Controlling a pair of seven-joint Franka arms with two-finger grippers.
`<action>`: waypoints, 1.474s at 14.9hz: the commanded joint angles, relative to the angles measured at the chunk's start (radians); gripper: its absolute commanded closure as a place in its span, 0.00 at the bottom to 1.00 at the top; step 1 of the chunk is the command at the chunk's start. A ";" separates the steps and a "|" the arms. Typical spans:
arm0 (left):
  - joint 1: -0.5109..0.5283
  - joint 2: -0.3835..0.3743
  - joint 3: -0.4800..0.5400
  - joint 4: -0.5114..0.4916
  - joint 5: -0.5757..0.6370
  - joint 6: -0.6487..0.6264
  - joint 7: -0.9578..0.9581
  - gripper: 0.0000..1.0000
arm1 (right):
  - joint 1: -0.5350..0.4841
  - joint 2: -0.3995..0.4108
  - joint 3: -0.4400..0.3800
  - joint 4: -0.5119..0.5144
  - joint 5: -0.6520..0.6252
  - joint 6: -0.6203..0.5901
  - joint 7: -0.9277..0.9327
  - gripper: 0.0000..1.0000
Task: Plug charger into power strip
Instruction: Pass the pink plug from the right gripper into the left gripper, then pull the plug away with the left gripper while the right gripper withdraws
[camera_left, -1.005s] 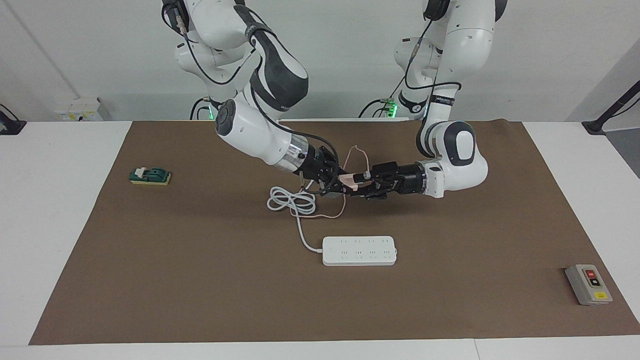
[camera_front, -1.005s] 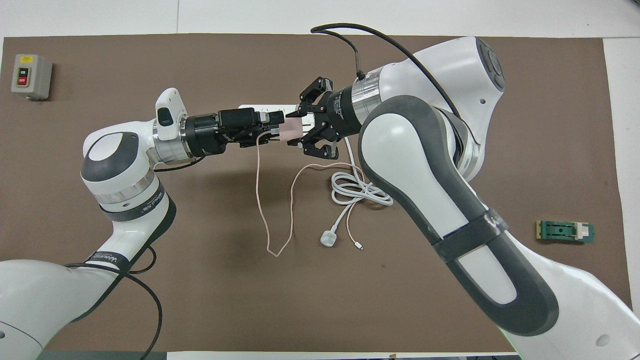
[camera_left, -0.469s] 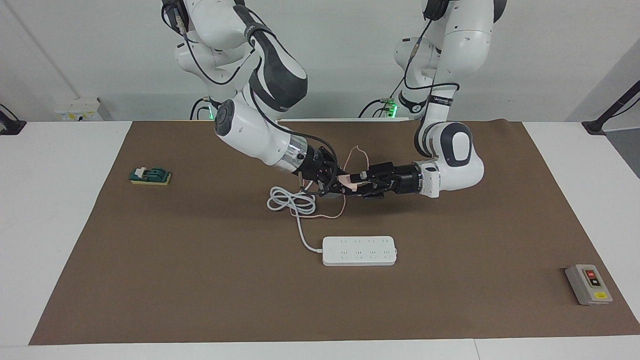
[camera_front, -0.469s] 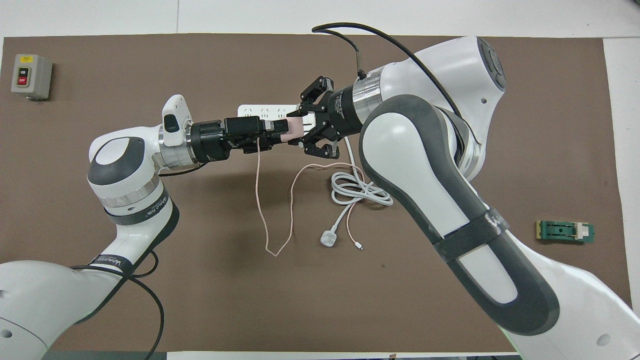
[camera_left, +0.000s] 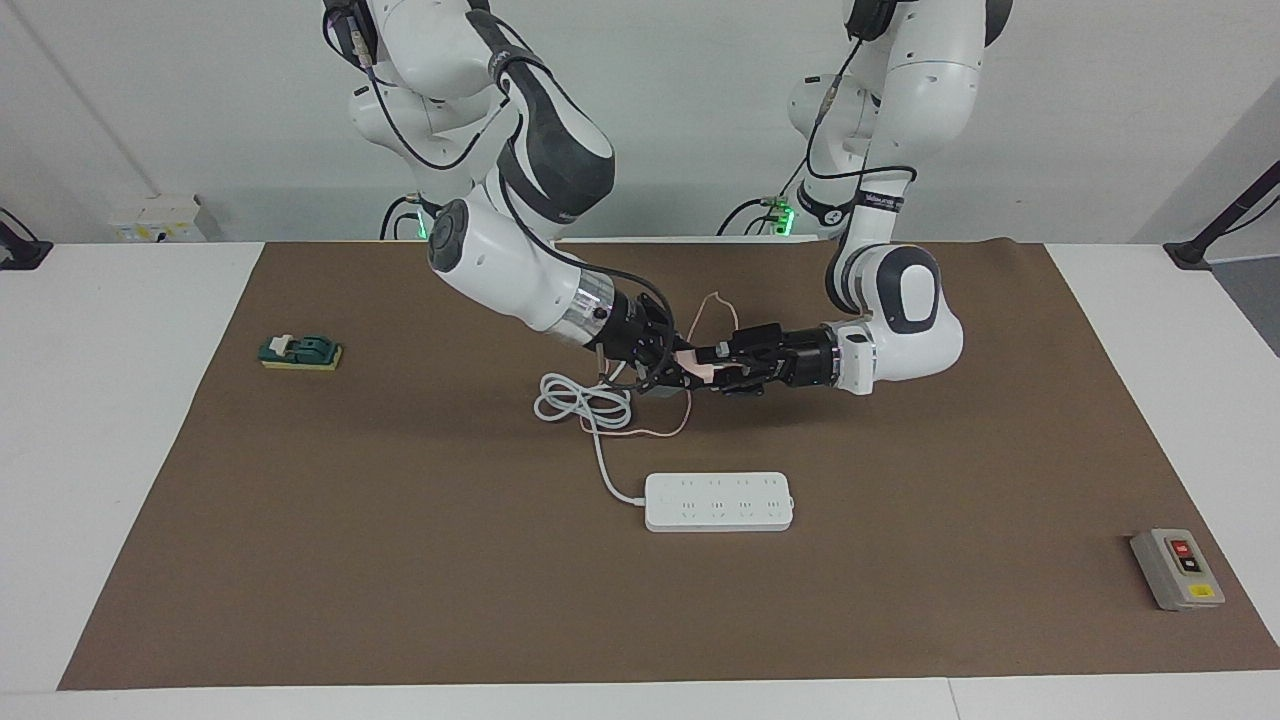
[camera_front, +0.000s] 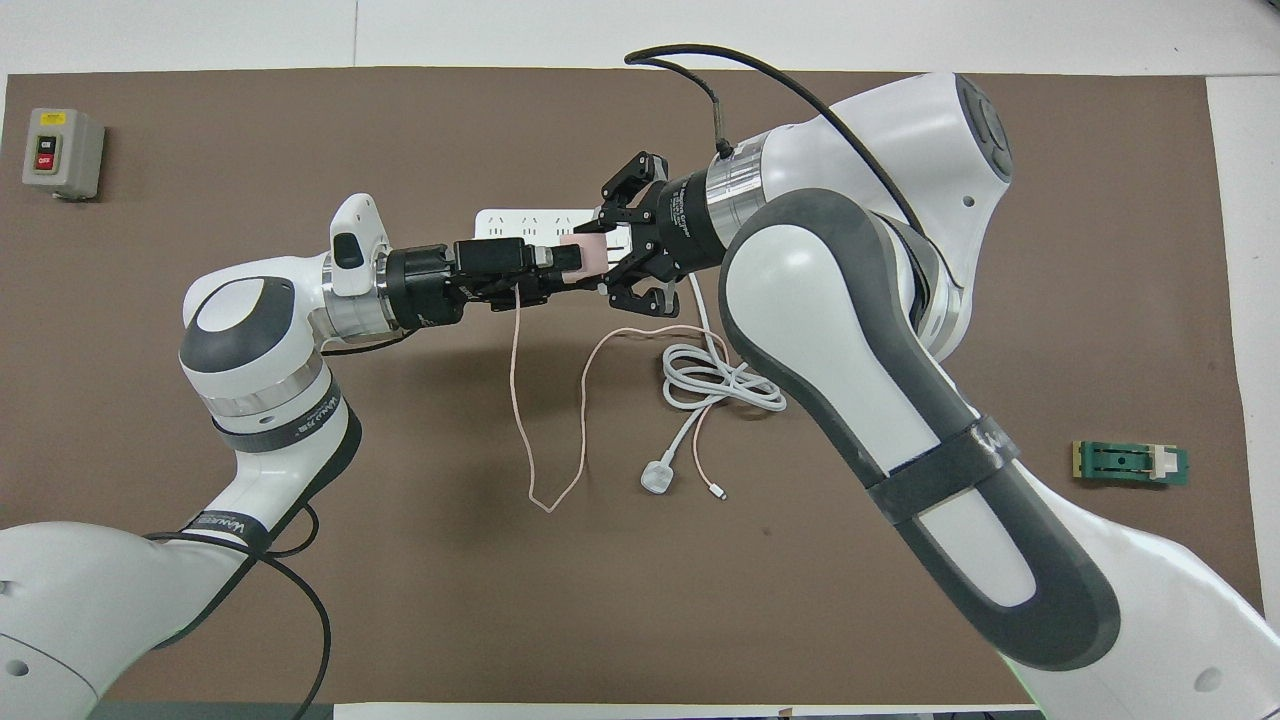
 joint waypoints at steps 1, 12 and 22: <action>-0.004 -0.008 0.009 -0.006 0.005 -0.013 0.015 0.34 | -0.010 0.005 0.007 0.017 0.015 -0.002 0.027 1.00; 0.006 -0.005 0.007 0.010 0.009 -0.055 0.078 1.00 | -0.009 0.005 0.007 0.017 0.015 -0.002 0.032 1.00; 0.013 -0.002 0.007 0.028 0.011 -0.047 0.071 1.00 | -0.013 0.003 -0.001 0.022 -0.005 0.029 0.124 0.00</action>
